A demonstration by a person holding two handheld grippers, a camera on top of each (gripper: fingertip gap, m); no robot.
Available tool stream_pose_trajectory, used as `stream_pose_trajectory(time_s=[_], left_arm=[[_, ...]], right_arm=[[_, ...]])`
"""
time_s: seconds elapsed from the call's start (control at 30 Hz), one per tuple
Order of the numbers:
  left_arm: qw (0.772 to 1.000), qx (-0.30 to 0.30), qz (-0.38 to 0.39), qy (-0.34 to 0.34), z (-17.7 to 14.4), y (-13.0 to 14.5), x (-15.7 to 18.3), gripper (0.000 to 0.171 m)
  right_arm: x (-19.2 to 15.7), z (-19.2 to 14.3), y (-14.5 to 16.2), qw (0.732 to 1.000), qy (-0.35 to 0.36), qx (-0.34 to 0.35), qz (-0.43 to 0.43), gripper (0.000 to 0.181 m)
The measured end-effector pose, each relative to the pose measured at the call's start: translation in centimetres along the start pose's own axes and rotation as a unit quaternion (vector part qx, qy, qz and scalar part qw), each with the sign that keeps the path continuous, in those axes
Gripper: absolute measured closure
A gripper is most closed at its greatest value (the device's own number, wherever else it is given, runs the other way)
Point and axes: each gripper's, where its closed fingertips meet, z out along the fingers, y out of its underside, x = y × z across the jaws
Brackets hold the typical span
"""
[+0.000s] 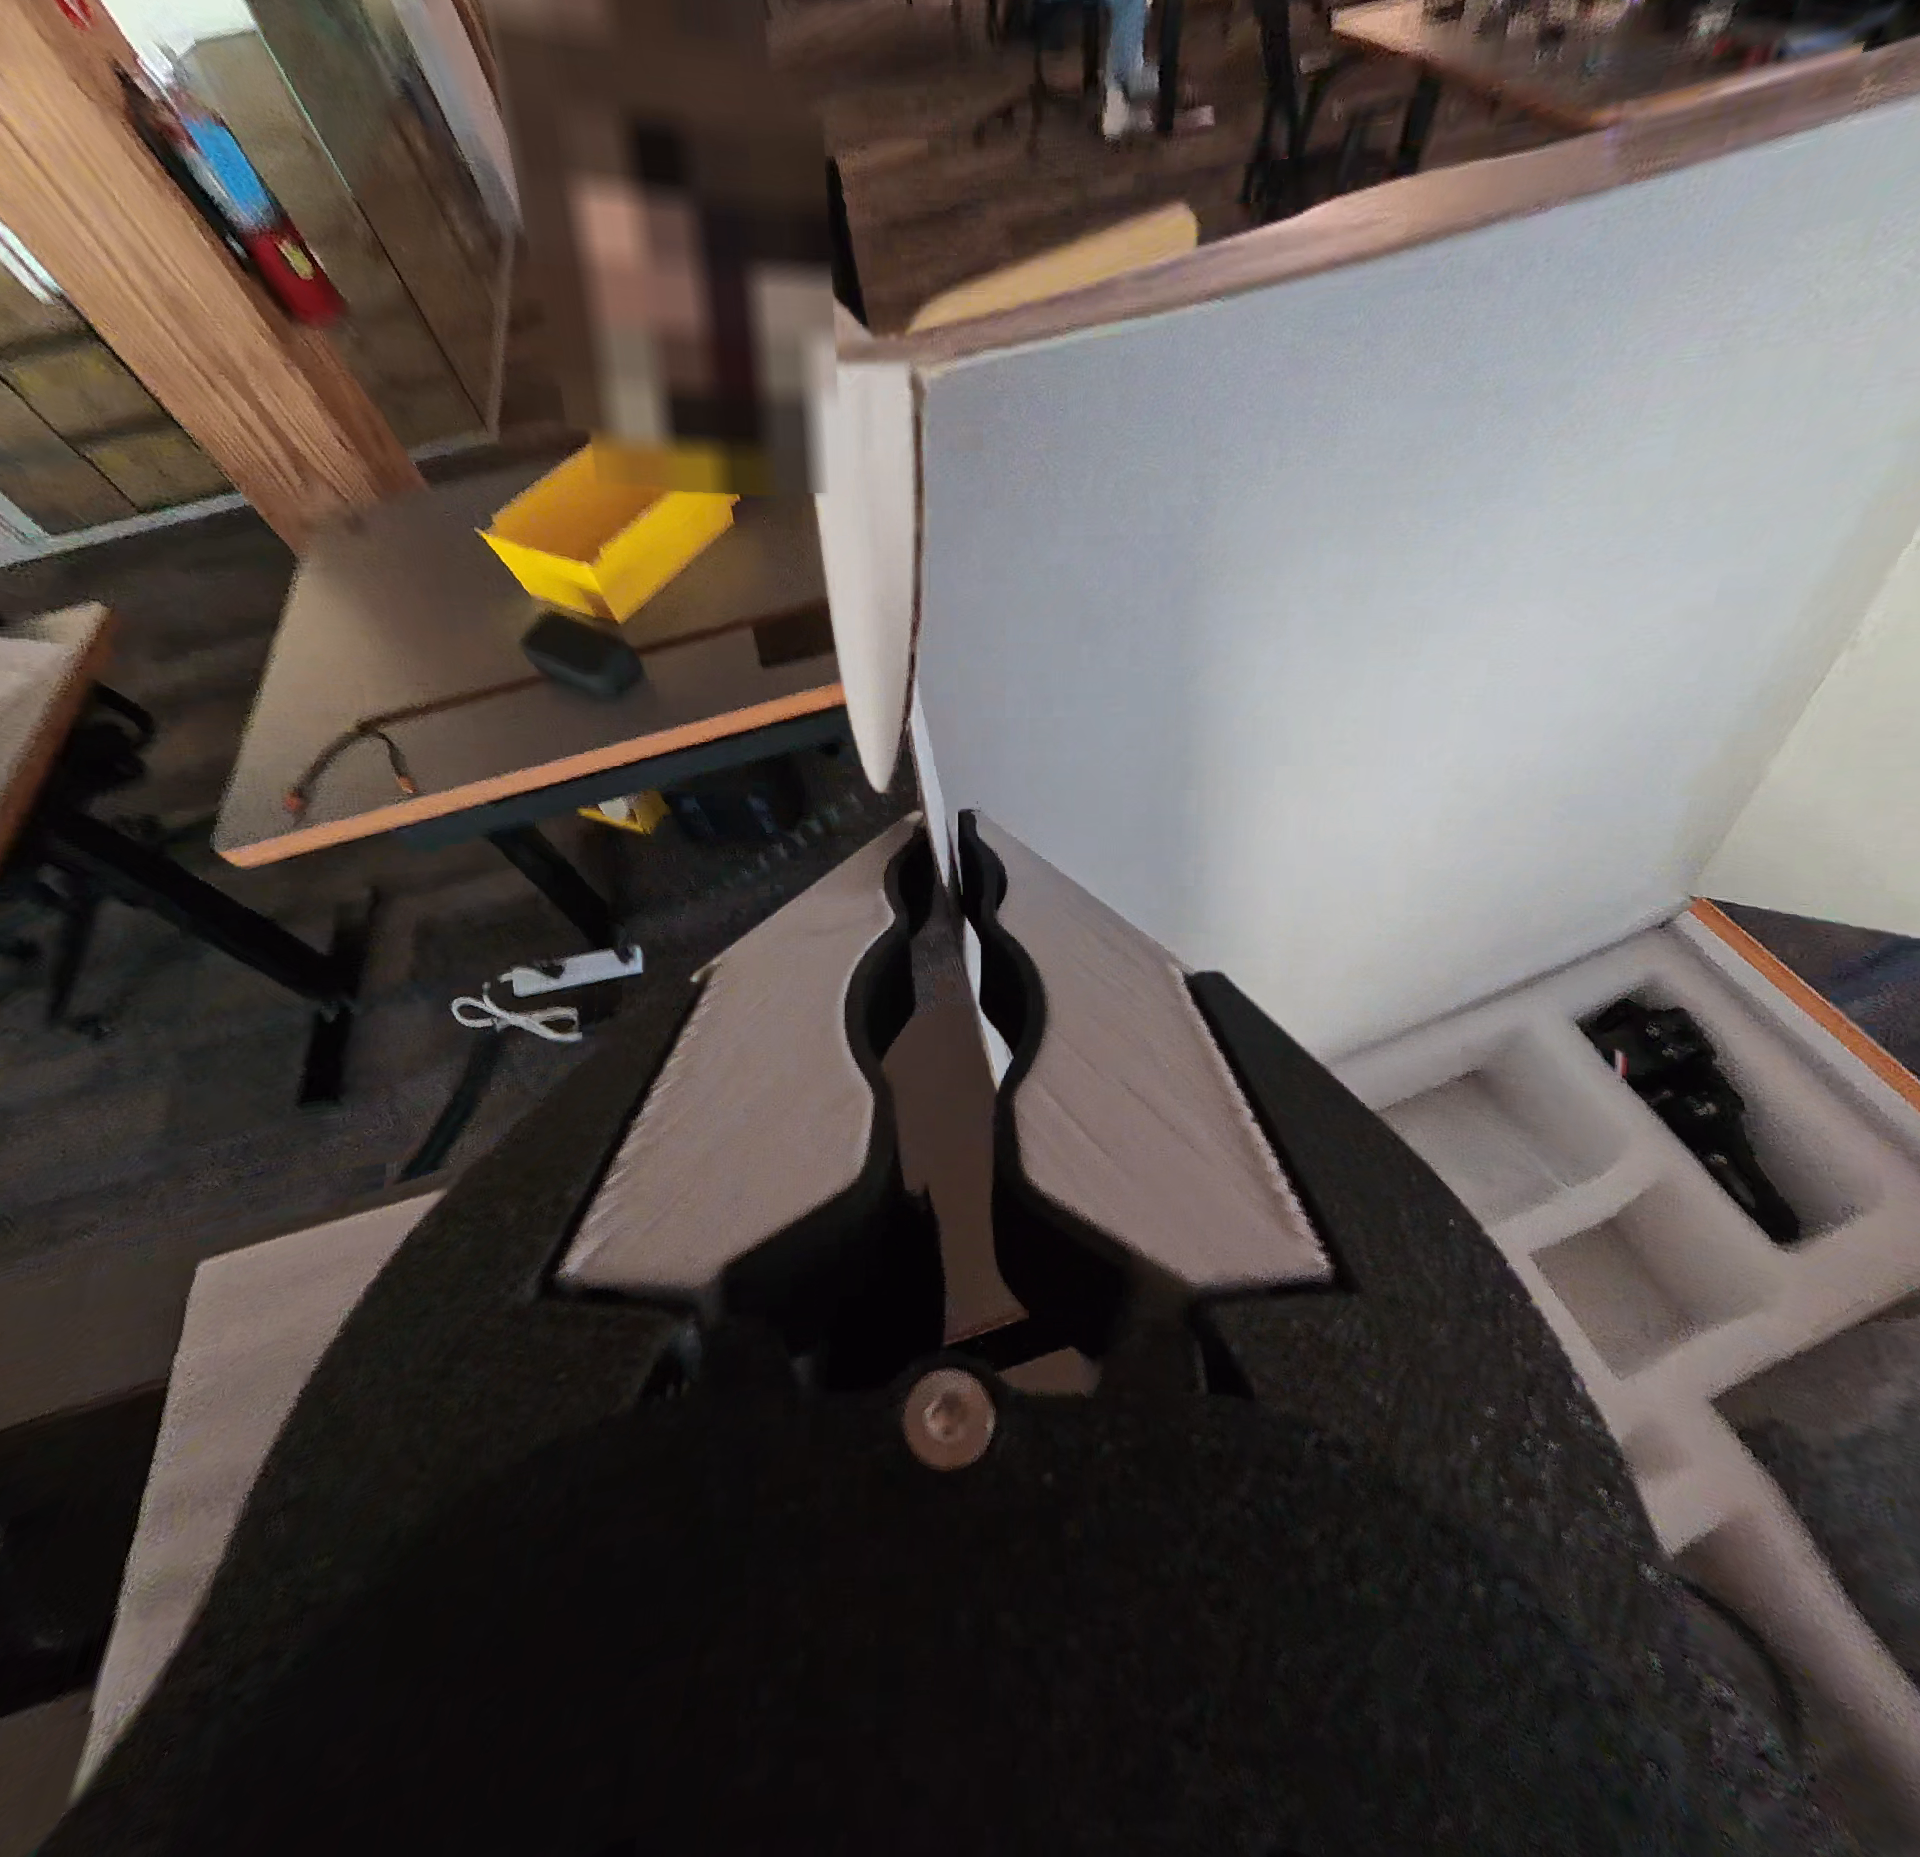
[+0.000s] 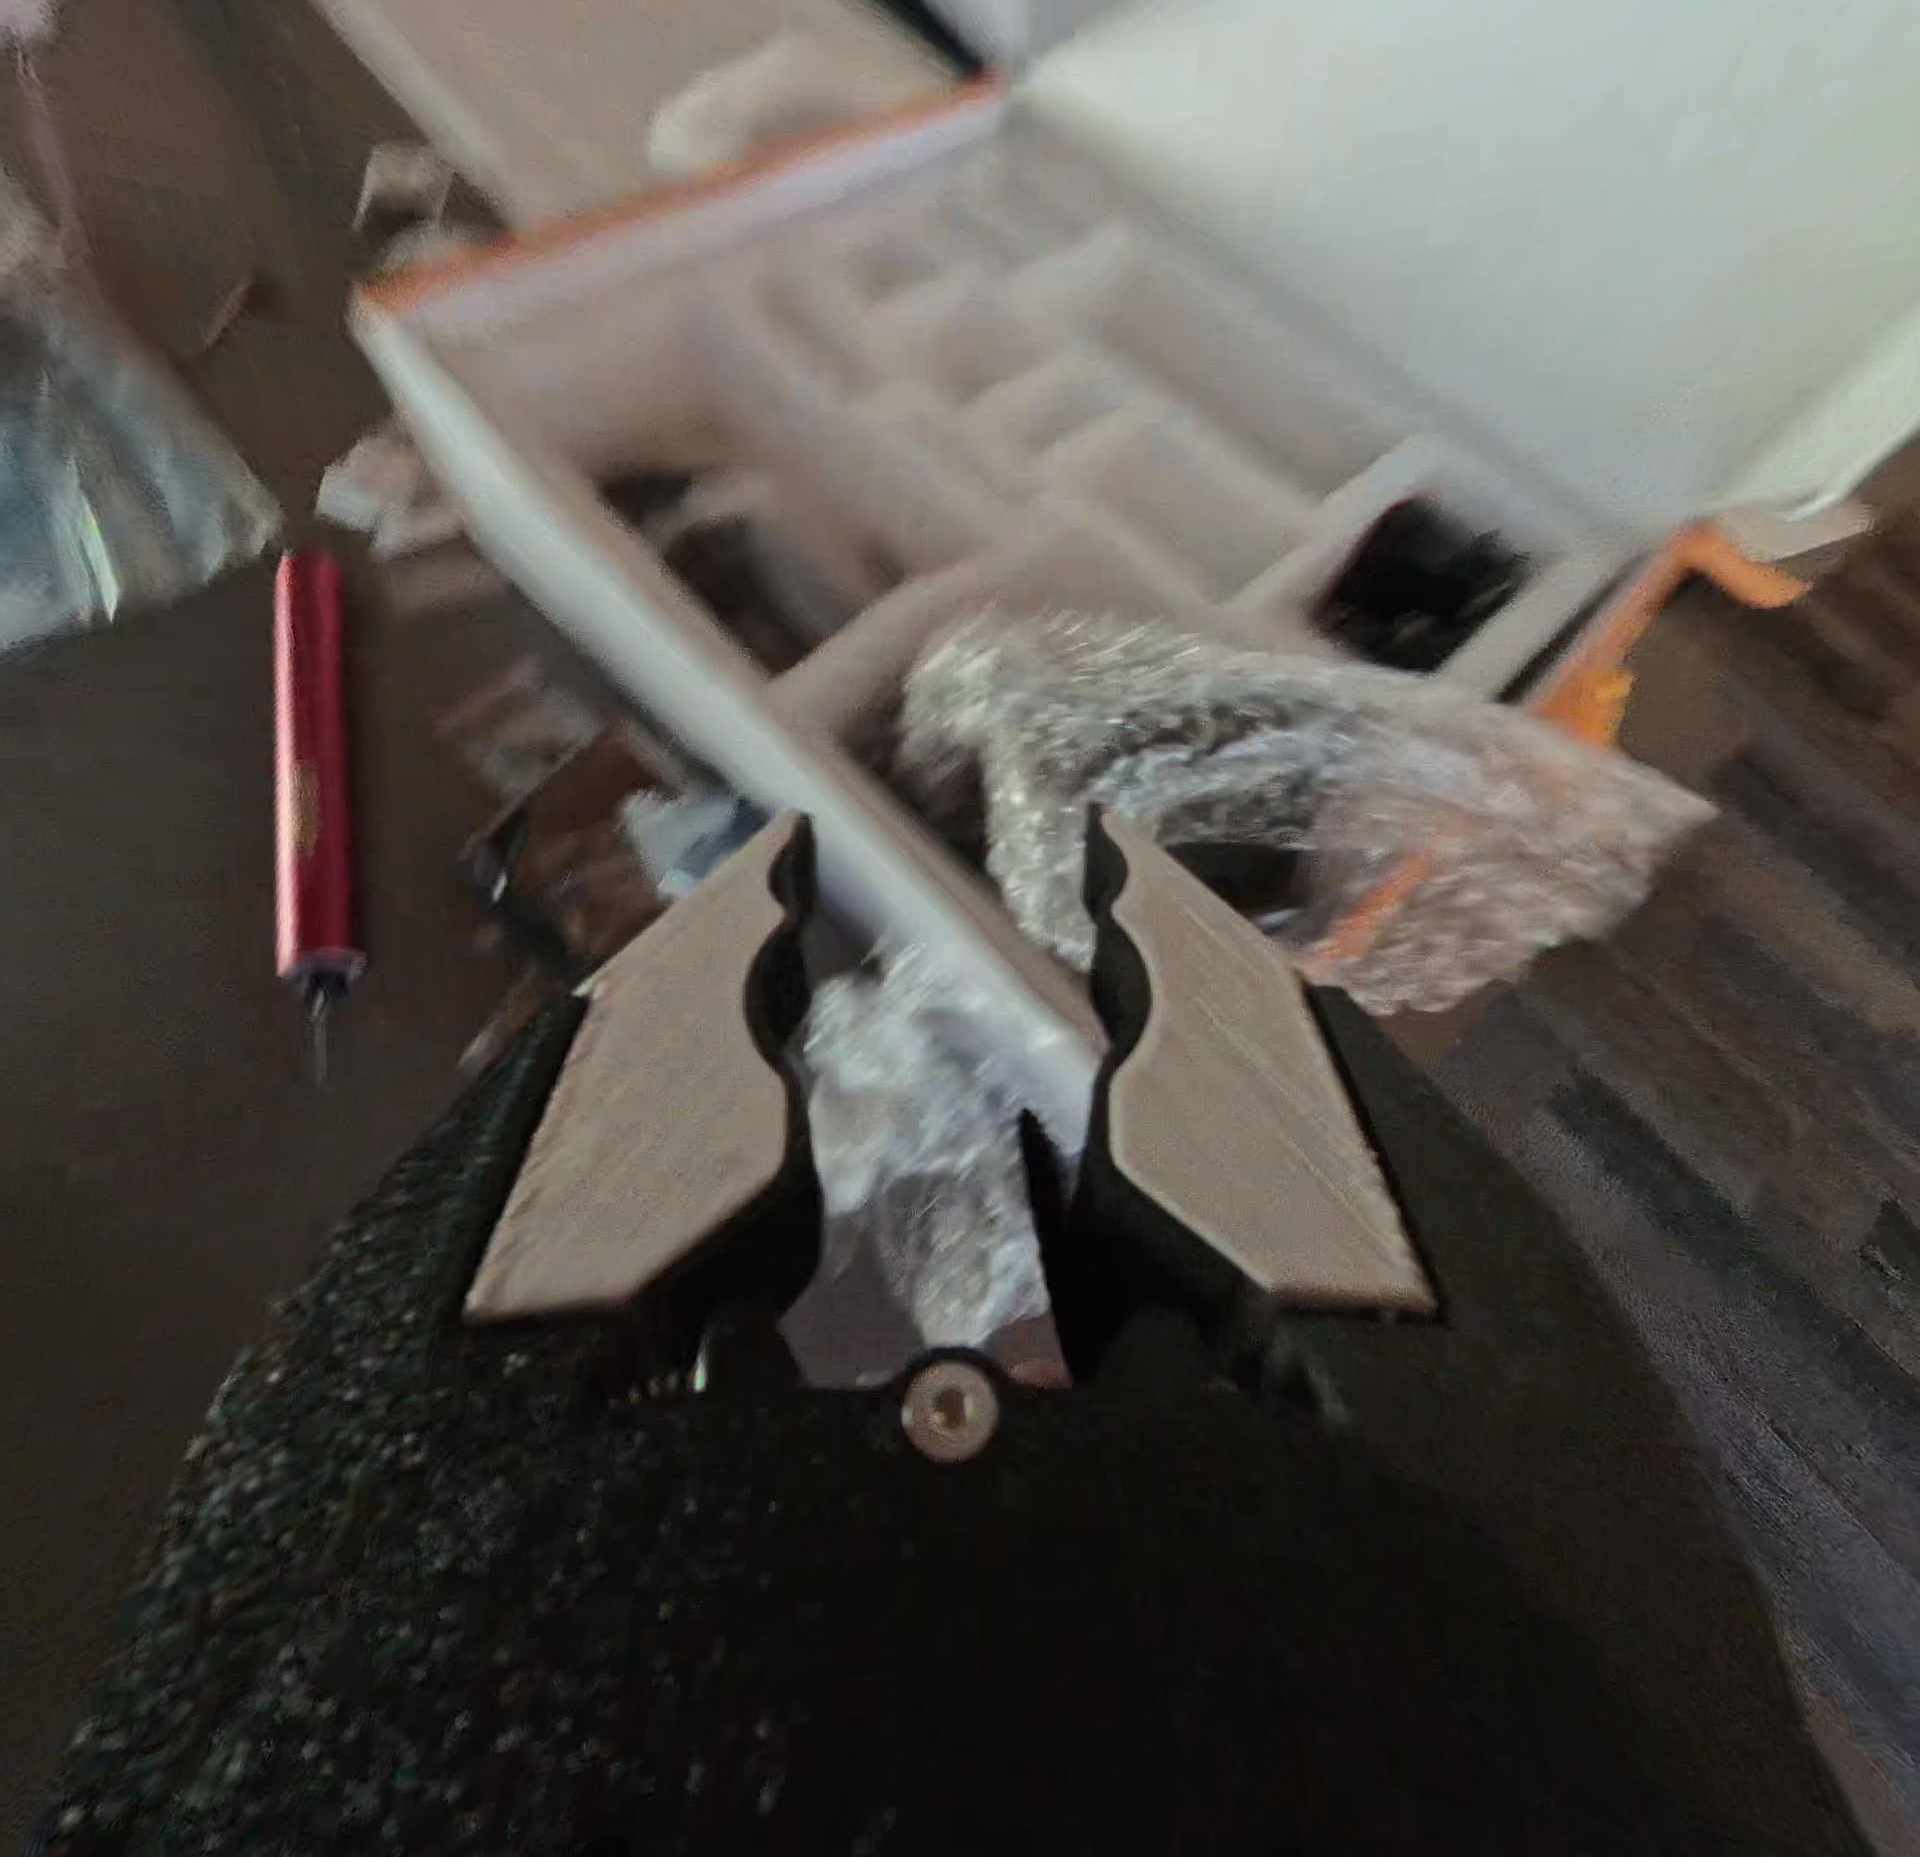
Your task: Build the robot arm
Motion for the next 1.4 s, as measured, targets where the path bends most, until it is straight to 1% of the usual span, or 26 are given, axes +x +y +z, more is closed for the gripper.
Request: stream_pose_trajectory(time_s=[0.03, 0.1, 0.13, 0.17, 0.2, 0.3, 0.37, 0.47, 0.6, 0.67, 0.73, 0.77, 0.8, 0.83, 0.93, 1.0, 1.03, 1.07, 1.13, 1.2, 1.23, 1.27, 1.3, 1.33, 1.37, 1.4], left_arm=[[1.000, -0.022, -0.002, 0.006, 1.7, -0.5, -0.7, 0.169], [0.998, -0.067, -0.002, 0.013, 5.4, -0.9, -2.1, 0.168], [0.996, -0.091, 0.000, 0.016, 7.2, -0.9, -2.6, 0.168], [0.993, -0.114, 0.003, 0.016, 9.1, -0.7, -3.1, 0.167], [0.990, -0.137, 0.009, 0.016, 10.9, -0.4, -3.5, 0.167], [0.978, -0.206, 0.010, 0.027, 16.1, 1.2, -4.3, 0.166], [0.967, -0.253, -0.001, 0.034, 19.3, 3.1, -4.7, 0.166], [0.949, -0.311, 0.010, 0.049, 23.4, 6.4, -5.1, 0.166], [0.928, -0.364, 0.016, 0.075, 27.3, 10.3, -4.4, 0.167], [0.922, -0.375, 0.011, 0.091, 28.6, 11.7, -3.6, 0.167], [0.921, -0.375, 0.002, 0.105, 29.6, 12.5, -2.6, 0.167], [0.922, -0.371, 0.001, 0.111, 30.0, 12.7, -2.1, 0.167], [0.924, -0.365, 0.002, 0.113, 30.3, 12.7, -1.8, 0.166], [0.927, -0.358, 0.007, 0.111, 30.4, 12.5, -1.7, 0.166], [0.941, -0.319, 0.036, 0.102, 30.2, 10.7, -1.7, 0.165], [0.952, -0.288, 0.058, 0.089, 29.3, 8.8, -2.1, 0.162], [0.958, -0.268, 0.069, 0.079, 28.6, 7.5, -2.3, 0.150], [0.964, -0.244, 0.079, 0.068, 27.7, 5.9, -2.6, 0.141], [0.977, -0.182, 0.106, 0.045, 24.9, 1.9, -3.0, 0.139], [0.984, -0.106, 0.137, 0.027, 21.0, -2.5, -2.5, 0.132], [0.985, -0.068, 0.152, 0.042, 18.5, -4.4, -1.1, 0.127], [0.982, -0.034, 0.167, 0.076, 16.0, -5.7, 1.2, 0.132], [0.974, -0.014, 0.187, 0.127, 13.5, -6.0, 4.4, 0.132], [0.957, -0.011, 0.211, 0.198, 11.2, -5.2, 8.3, 0.133], [0.929, -0.026, 0.238, 0.283, 8.8, -3.2, 12.6, 0.136], [0.891, -0.049, 0.271, 0.362, 6.7, -0.6, 16.7, 0.139]], right_arm=[[-1.3, 0.7, 1.6, 0.999, -0.013, -0.031, -0.013, 0.118], [-2.4, 2.0, 3.9, 0.997, -0.015, -0.068, -0.028, 0.109], [-2.5, 2.3, 4.2, 0.997, -0.006, -0.069, -0.036, 0.104], [-2.6, 2.3, 4.0, 0.997, -0.002, -0.063, -0.038, 0.108], [-2.6, 2.4, 4.0, 0.997, -0.002, -0.066, -0.031, 0.107], [-2.0, 2.2, 4.1, 0.997, 0.006, -0.070, -0.027, 0.121], [-1.8, 2.3, 4.1, 0.997, 0.009, -0.074, -0.026, 0.124], [-1.7, 2.4, 4.1, 0.996, 0.019, -0.077, -0.029, 0.125], [-2.2, 2.6, 3.9, 0.997, 0.024, -0.075, -0.014, 0.122], [-2.7, 2.9, 3.8, 0.997, 0.028, -0.072, -0.016, 0.127], [-3.1, 3.3, 3.8, 0.997, 0.033, -0.072, -0.016, 0.128], [-3.3, 3.6, 3.9, 0.996, 0.036, -0.075, -0.015, 0.124], [-3.4, 3.8, 3.9, 0.996, 0.043, -0.075, -0.021, 0.121], [-3.4, 3.9, 3.9, 0.996, 0.049, -0.074, -0.027, 0.122], [-3.2, 3.9, 3.6, 0.997, 0.053, -0.055, -0.011, 0.130], [-3.2, 3.8, 3.5, 0.998, 0.049, -0.049, -0.003, 0.130], [-3.2, 3.7, 3.6, 0.997, 0.049, -0.051, -0.003, 0.128], [-3.1, 3.6, 3.7, 0.997, 0.052, -0.054, -0.005, 0.126], [-3.3, 3.0, 3.2, 0.998, 0.050, -0.046, -0.001, 0.124], [-3.6, 1.7, 2.3, 0.999, 0.034, -0.023, 0.018, 0.124], [-3.8, 0.9, 1.7, 0.999, 0.017, -0.010, 0.029, 0.124], [-4.0, -0.1, 1.1, 0.999, -0.001, 0.003, 0.040, 0.124], [-3.7, -1.1, 0.3, 0.998, -0.016, 0.019, 0.052, 0.124], [-3.2, -2.2, -0.6, 0.997, -0.028, 0.038, 0.065, 0.125], [-2.5, -3.1, -1.6, 0.994, -0.043, 0.057, 0.078, 0.126], [-1.6, -3.9, -2.4, 0.992, -0.054, 0.075, 0.090, 0.128]])
